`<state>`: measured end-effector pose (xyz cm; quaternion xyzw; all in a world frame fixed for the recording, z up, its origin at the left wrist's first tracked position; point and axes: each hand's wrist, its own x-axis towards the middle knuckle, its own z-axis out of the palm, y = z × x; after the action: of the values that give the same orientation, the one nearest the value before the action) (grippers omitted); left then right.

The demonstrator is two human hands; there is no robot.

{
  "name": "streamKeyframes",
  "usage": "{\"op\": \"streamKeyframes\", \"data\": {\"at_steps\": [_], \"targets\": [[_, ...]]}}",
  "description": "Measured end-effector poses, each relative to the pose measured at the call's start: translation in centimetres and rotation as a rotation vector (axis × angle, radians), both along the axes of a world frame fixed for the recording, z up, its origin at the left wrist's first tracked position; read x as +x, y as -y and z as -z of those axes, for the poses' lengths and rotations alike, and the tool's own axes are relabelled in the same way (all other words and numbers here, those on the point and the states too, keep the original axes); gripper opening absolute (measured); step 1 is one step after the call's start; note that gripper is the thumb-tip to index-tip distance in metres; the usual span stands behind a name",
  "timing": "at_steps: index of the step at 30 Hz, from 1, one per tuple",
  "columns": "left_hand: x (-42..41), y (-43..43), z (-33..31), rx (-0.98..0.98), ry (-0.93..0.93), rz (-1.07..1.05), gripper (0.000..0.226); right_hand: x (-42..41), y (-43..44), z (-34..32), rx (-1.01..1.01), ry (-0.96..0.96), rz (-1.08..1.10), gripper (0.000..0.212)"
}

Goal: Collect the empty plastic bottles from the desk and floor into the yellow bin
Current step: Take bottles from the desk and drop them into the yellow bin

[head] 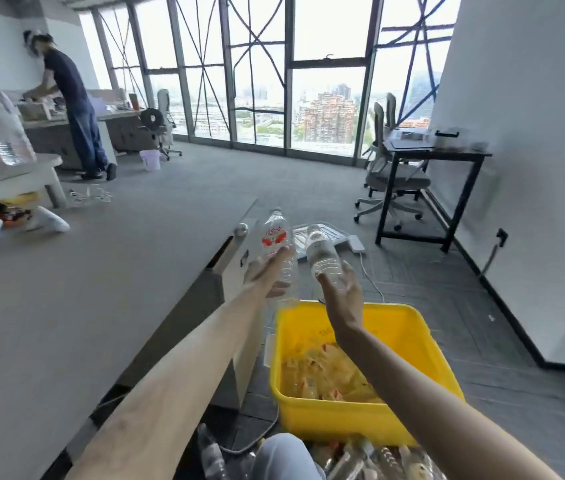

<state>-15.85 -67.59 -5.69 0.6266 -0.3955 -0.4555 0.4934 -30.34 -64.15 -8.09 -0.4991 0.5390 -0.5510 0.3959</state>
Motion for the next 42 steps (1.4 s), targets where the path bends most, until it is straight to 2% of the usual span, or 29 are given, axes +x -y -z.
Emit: {"op": "streamKeyframes", "data": {"at_steps": [3,8,15,20,23,26,29,35,39,42], "targets": [[-4.7,0.3,3.9,0.109,-0.060,0.066,0.066,-5.1,-0.7,2.8,0.066,-0.063,0.044,0.077],[-9.0,1.2,8.5,0.251,-0.100,0.146,0.075,-11.0,0.4,5.1,0.135,-0.060,0.122,0.056],[-9.7,3.3,10.2,0.302,-0.105,0.162,0.072,-14.5,4.3,6.6,0.268,-0.152,0.109,0.066],[-9.4,5.0,10.7,0.326,-0.068,0.223,0.071,-16.2,5.0,8.6,0.334,-0.333,0.078,0.047],[-9.6,5.7,11.6,0.357,-0.068,0.247,0.083,-17.2,5.1,9.4,0.337,-0.410,0.057,0.040],[-9.9,6.1,13.3,0.417,-0.031,0.249,0.099,-18.2,5.1,10.2,0.354,-0.424,0.056,0.036],[-10.3,6.0,14.9,0.451,-0.002,0.258,0.083,-19.1,5.0,10.7,0.357,-0.440,0.071,0.034],[-11.9,5.6,16.7,0.500,0.064,0.251,0.068,-20.7,5.2,10.8,0.364,-0.477,0.111,0.035],[-13.4,6.3,17.2,0.469,0.239,0.240,0.074,-21.6,5.2,10.9,0.364,-0.517,0.118,0.036],[-15.4,7.0,16.1,0.391,0.262,0.258,0.083,-22.1,5.4,10.4,0.356,-0.543,0.120,0.036]]}}
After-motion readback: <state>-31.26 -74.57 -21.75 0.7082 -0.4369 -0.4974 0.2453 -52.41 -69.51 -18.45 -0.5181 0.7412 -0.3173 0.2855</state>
